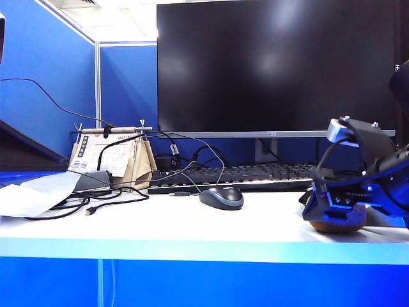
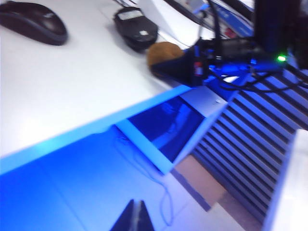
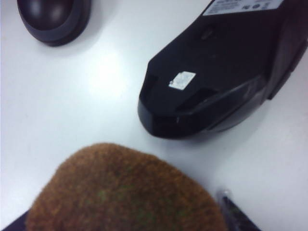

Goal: Pick up the kiwi and place it near the upside-down mouse.

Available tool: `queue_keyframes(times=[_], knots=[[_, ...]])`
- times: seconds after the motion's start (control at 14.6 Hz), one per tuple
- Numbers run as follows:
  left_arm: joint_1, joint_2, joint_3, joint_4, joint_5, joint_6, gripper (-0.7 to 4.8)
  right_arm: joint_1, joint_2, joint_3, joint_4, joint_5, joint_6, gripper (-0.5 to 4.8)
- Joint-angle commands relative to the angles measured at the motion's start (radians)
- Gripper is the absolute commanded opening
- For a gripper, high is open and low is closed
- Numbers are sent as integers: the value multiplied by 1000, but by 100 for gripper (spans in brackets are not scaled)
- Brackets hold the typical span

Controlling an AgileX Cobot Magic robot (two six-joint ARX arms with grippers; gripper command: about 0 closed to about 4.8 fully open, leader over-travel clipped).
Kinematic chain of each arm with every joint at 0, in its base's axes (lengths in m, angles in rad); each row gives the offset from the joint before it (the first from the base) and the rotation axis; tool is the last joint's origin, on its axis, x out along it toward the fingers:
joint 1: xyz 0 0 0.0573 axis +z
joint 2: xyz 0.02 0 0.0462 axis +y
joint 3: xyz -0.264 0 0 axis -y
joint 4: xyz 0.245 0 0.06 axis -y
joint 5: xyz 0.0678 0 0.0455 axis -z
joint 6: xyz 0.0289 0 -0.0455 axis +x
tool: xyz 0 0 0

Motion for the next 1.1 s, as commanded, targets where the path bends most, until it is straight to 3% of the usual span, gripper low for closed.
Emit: queue_keyframes(times=[0.07,0.41,0.55,0.62,0.69,0.82,1.1], knots=[[0,-1,1,27,-17,-4,-1,-3,-92,3,30,51,-8,479],[1,-1,1,35,-51,-3,-1,-13,-401,2,-89,82,-8,479],[1,0,1,34,-51,-3,-1,-13,-563,1,-224,144,0,210],[1,-1,1,29,-51,-3,-1,-13,-649,1,-298,172,5,122],[1,-1,1,27,-51,-3,-1,-12,-786,0,-412,204,3,91],[1,-1,1,27,-55,-3,-1,-12,-1042,-27,-648,258,-5,92],[1,0,1,-26,-50,-3,-1,-12,-1432,-226,-772,305,-4,94]])
